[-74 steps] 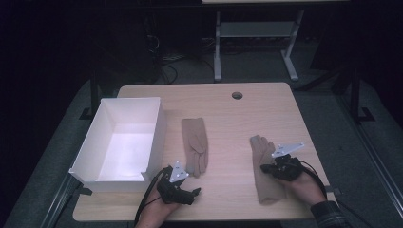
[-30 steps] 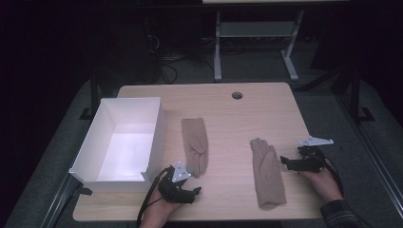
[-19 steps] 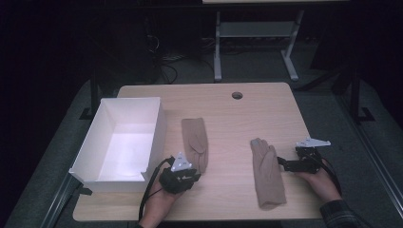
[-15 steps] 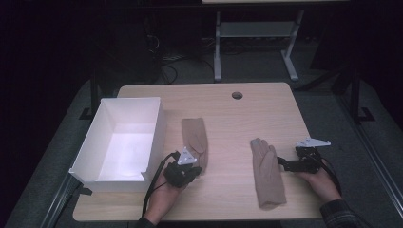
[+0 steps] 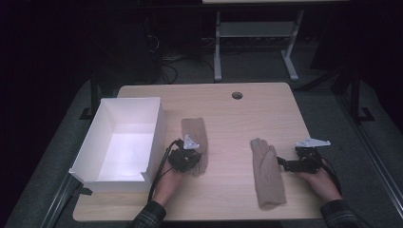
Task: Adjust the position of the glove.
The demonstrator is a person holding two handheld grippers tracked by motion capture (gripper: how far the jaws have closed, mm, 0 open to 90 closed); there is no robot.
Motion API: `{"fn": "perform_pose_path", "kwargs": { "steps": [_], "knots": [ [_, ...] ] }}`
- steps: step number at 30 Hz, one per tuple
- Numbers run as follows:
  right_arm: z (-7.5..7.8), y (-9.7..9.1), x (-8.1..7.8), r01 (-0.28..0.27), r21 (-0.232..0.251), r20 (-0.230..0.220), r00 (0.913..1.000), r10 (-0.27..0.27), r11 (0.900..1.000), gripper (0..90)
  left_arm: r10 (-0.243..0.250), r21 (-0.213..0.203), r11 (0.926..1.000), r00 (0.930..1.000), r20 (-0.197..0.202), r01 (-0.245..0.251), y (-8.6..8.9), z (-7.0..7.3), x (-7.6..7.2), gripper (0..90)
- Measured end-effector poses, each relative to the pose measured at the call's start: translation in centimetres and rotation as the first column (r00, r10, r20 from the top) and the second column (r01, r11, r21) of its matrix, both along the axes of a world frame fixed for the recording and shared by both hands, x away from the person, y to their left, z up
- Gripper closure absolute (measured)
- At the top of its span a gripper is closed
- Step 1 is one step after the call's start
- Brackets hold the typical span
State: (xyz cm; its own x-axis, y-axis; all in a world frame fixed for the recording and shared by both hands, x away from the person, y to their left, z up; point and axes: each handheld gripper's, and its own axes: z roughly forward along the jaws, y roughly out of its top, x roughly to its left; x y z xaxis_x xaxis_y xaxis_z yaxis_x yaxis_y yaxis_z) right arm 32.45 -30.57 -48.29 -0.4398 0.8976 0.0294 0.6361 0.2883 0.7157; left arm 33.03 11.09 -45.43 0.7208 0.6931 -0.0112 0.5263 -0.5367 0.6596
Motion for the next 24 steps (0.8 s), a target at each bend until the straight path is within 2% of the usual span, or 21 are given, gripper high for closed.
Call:
{"fn": "perform_pose_path", "kwargs": {
  "steps": [4, 6, 8, 16, 24],
  "knots": [
    [0.0, 0.0, 0.0, -0.001, 0.000, 0.000, 1.0000, 0.001, 1.0000, 11.0, -0.017, -0.008, 0.9998, 0.9998, -0.004, 0.017, -0.4, -0.1, 0.3, 89.7],
    [0.0, 0.0, 0.0, -0.002, 0.000, 0.000, 1.0000, 0.002, 1.0000, 11.0, -0.020, -0.029, 0.9994, 0.9996, -0.019, 0.019, -0.7, -0.2, 0.3, 89.6],
    [0.0, 0.0, 0.0, -0.002, 0.000, 0.000, 1.0000, 0.002, 1.0000, 11.0, -0.037, -0.031, 0.9989, 0.9986, -0.037, 0.036, -1.2, -0.4, 0.5, 89.7],
    [0.0, 0.0, 0.0, -0.003, 0.000, 0.001, 1.0000, 0.003, 1.0000, 11.0, -0.093, -0.066, 0.9938, 0.9944, -0.050, 0.089, -4.4, -0.6, 0.9, 89.7],
    [0.0, 0.0, 0.0, -0.004, -0.001, 0.002, 1.0000, 0.004, 1.0000, 11.2, -0.159, -0.076, 0.9851, 0.9856, -0.058, 0.154, -8.3, -0.7, 1.5, 89.6]
  ]
}}
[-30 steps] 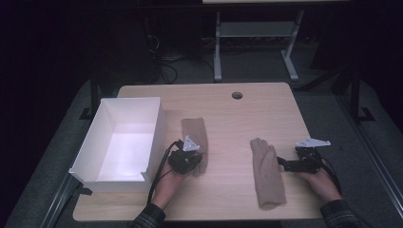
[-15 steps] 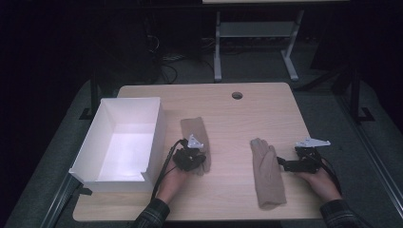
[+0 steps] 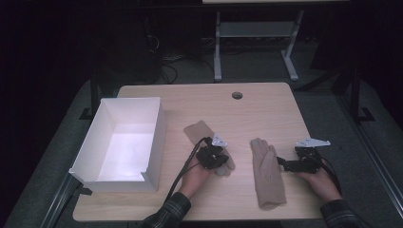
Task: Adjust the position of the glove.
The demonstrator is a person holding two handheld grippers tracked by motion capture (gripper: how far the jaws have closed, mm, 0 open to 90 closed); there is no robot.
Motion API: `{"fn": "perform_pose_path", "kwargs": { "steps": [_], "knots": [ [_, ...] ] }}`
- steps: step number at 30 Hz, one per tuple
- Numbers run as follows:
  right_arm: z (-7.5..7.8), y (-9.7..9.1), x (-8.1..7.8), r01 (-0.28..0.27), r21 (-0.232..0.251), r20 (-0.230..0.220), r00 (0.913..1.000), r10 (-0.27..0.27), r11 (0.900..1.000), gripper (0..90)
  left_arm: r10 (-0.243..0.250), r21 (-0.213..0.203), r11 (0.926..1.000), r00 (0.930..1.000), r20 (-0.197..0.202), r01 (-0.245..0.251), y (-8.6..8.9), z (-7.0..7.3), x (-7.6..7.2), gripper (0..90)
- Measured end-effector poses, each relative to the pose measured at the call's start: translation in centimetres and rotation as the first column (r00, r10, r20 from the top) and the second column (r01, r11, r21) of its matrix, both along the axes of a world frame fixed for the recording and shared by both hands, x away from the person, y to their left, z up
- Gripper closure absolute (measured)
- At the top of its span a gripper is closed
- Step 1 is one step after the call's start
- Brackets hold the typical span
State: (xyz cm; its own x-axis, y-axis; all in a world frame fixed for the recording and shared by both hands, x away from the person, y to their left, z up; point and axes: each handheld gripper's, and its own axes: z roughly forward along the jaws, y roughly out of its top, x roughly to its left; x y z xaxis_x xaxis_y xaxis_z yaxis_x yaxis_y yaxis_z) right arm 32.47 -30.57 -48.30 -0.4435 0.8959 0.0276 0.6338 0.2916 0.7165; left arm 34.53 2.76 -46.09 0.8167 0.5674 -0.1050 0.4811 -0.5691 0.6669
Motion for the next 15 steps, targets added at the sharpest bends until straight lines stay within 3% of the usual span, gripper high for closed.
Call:
{"fn": "perform_pose_path", "kwargs": {
  "steps": [6, 11, 15],
  "knots": [
    [0.0, 0.0, 0.0, 0.000, 0.001, 0.000, 1.0000, 0.000, 1.0000, 11.2, -0.026, -0.009, 0.9996, 0.9996, -0.006, 0.026, -0.9, 0.3, 0.1, 89.6],
    [0.0, 0.0, 0.0, -0.003, 0.000, 0.001, 1.0000, 0.003, 1.0000, 11.2, -0.023, -0.025, 0.9994, 0.9997, -0.001, 0.023, 0.3, 1.3, 0.6, 89.6],
    [0.0, 0.0, 0.0, -0.003, 0.000, 0.000, 1.0000, 0.003, 1.0000, 11.2, 0.023, -0.038, 0.9990, 0.9995, 0.019, -0.023, 1.8, 2.0, 1.4, 89.6]
  ]
}}
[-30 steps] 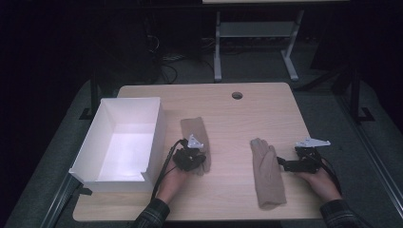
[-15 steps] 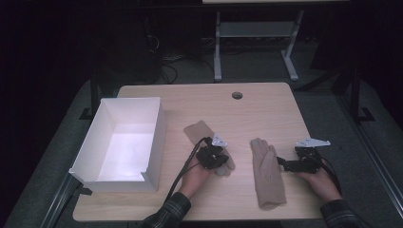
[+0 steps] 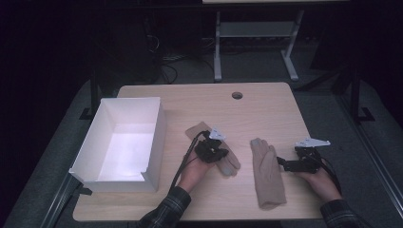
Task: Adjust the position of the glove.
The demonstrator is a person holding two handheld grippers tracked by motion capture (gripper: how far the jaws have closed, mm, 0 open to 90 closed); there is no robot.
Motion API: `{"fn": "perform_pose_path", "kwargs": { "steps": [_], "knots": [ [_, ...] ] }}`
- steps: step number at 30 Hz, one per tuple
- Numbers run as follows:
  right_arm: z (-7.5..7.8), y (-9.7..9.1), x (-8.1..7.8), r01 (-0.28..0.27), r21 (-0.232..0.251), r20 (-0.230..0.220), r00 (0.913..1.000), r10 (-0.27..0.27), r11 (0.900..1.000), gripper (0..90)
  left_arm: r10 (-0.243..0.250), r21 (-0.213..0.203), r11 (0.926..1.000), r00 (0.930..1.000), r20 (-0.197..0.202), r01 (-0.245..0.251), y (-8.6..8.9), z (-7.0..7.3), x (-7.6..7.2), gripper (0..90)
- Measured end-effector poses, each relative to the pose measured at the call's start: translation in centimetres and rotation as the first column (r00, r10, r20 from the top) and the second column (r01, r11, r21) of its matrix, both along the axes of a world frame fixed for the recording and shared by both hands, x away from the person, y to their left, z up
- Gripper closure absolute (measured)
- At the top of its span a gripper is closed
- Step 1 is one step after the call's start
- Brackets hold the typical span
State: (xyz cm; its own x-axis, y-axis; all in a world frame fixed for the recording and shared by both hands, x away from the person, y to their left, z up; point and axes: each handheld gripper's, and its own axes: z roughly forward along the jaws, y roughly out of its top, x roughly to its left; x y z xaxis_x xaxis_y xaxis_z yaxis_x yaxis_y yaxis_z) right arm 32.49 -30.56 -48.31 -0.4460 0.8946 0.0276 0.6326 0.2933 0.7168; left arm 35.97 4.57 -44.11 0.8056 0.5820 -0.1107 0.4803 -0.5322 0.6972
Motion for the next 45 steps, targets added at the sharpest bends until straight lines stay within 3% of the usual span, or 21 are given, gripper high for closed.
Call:
{"fn": "perform_pose_path", "kwargs": {
  "steps": [5, 10, 12, 13, 15, 20, 25, 32, 45],
  "knots": [
    [0.0, 0.0, 0.0, -0.001, 0.000, 0.000, 1.0000, 0.001, 1.0000, 11.2, 0.073, -0.004, 0.9973, 0.9968, 0.033, -0.073, 2.0, 0.7, 1.5, 89.6],
    [0.0, 0.0, 0.0, -0.001, 0.000, 0.000, 1.0000, 0.001, 1.0000, 11.3, 0.161, 0.000, 0.9870, 0.9858, 0.048, -0.161, 4.0, 0.8, 3.1, 89.6],
    [0.0, 0.0, 0.0, -0.002, 0.000, 0.000, 1.0000, 0.002, 1.0000, 11.3, 0.199, 0.035, 0.9789, 0.9780, 0.064, -0.201, 5.0, 0.5, 4.1, 89.6],
    [0.0, 0.0, 0.0, -0.002, 0.000, 0.000, 1.0000, 0.002, 1.0000, 11.3, 0.199, 0.035, 0.9789, 0.9780, 0.064, -0.201, 5.0, 0.5, 4.1, 89.6],
    [0.0, 0.0, 0.0, -0.003, 0.000, 0.000, 1.0000, 0.003, 1.0000, 11.3, 0.232, 0.055, 0.9702, 0.9702, 0.071, -0.236, 5.6, 0.0, 4.7, 89.5],
    [0.0, 0.0, 0.0, -0.004, 0.000, -0.001, 1.0000, 0.004, 1.0000, 11.2, 0.265, 0.125, 0.9548, 0.9628, 0.053, -0.270, 6.0, -1.5, 5.5, 89.5],
    [0.0, 0.0, 0.0, -0.004, 0.000, -0.001, 1.0000, 0.004, 1.0000, 11.3, 0.263, 0.134, 0.9544, 0.9638, 0.043, -0.267, 5.9, -1.6, 4.9, 89.6],
    [0.0, 0.0, 0.0, -0.005, -0.001, -0.001, 1.0000, 0.005, 1.0000, 11.3, 0.256, 0.149, 0.9547, 0.9661, 0.032, -0.258, 6.1, -1.7, 2.8, 89.7],
    [0.0, 0.0, 0.0, -0.003, -0.001, -0.002, 1.0000, 0.003, 1.0000, 11.3, 0.188, 0.175, 0.9668, 0.9822, 0.007, -0.186, 5.7, -1.4, -1.8, 89.6]
  ]
}}
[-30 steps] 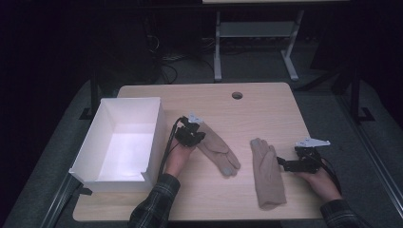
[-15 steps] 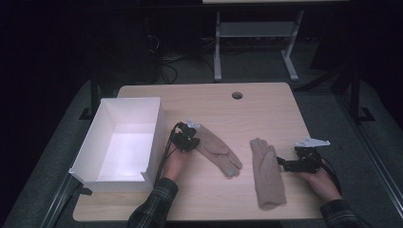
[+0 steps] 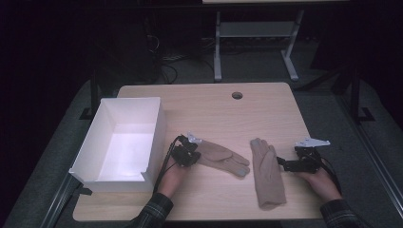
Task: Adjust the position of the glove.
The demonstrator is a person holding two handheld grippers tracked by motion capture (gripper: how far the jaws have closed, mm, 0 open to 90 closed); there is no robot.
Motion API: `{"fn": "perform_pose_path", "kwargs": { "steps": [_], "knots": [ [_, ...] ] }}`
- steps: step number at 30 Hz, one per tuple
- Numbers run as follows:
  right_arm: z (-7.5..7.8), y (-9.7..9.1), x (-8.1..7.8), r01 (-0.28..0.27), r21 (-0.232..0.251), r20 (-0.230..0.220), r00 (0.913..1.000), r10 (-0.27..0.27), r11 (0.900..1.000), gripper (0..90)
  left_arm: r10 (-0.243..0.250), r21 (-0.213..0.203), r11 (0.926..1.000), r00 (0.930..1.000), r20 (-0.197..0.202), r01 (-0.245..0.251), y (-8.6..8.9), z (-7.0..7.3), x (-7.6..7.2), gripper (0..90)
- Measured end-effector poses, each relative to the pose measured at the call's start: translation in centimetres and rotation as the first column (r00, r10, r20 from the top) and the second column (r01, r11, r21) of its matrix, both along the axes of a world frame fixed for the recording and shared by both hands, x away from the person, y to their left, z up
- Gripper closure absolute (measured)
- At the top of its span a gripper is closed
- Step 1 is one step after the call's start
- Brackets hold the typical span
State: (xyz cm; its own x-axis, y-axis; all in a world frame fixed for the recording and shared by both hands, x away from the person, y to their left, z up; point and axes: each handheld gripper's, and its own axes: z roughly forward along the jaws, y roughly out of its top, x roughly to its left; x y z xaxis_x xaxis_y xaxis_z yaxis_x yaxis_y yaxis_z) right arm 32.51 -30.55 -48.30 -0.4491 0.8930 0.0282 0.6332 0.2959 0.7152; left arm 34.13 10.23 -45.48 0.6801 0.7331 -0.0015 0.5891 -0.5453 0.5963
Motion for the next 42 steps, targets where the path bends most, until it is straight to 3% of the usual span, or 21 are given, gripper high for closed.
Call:
{"fn": "perform_pose_path", "kwargs": {
  "steps": [8, 11, 23, 29, 35, 42],
  "knots": [
    [0.0, 0.0, 0.0, 0.000, 0.000, 0.000, 1.0000, 0.000, 1.0000, 11.3, -0.040, -0.023, 0.9990, 0.9986, -0.035, 0.039, 0.3, 0.1, -2.2, 89.6],
    [0.0, 0.0, 0.0, 0.000, 0.001, 0.000, 1.0000, 0.000, 1.0000, 11.3, -0.077, -0.040, 0.9964, 0.9957, -0.051, 0.075, 0.8, 0.1, -3.4, 89.6],
    [0.0, 0.0, 0.0, -0.002, 0.000, 0.002, 1.0000, 0.002, 1.0000, 11.3, -0.192, -0.103, 0.9780, 0.9763, -0.100, 0.182, 0.9, 0.2, -7.6, 89.6],
    [0.0, 0.0, 0.0, -0.003, 0.000, 0.001, 1.0000, 0.003, 1.0000, 11.4, -0.228, -0.117, 0.9683, 0.9720, -0.056, 0.221, -0.3, 1.2, -6.4, 89.3],
    [0.0, 0.0, 0.1, -0.005, 0.000, 0.002, 1.0000, 0.005, 1.0000, 11.4, -0.304, -0.145, 0.9433, 0.9525, -0.017, 0.299, -2.7, 2.0, -4.7, 88.9],
    [0.0, 0.0, 0.1, -0.009, 0.001, 0.002, 1.0000, 0.009, 1.0000, 11.7, -0.358, -0.166, 0.9226, 0.9334, -0.029, 0.348, -5.8, 1.5, -3.3, 88.9]
  ]
}}
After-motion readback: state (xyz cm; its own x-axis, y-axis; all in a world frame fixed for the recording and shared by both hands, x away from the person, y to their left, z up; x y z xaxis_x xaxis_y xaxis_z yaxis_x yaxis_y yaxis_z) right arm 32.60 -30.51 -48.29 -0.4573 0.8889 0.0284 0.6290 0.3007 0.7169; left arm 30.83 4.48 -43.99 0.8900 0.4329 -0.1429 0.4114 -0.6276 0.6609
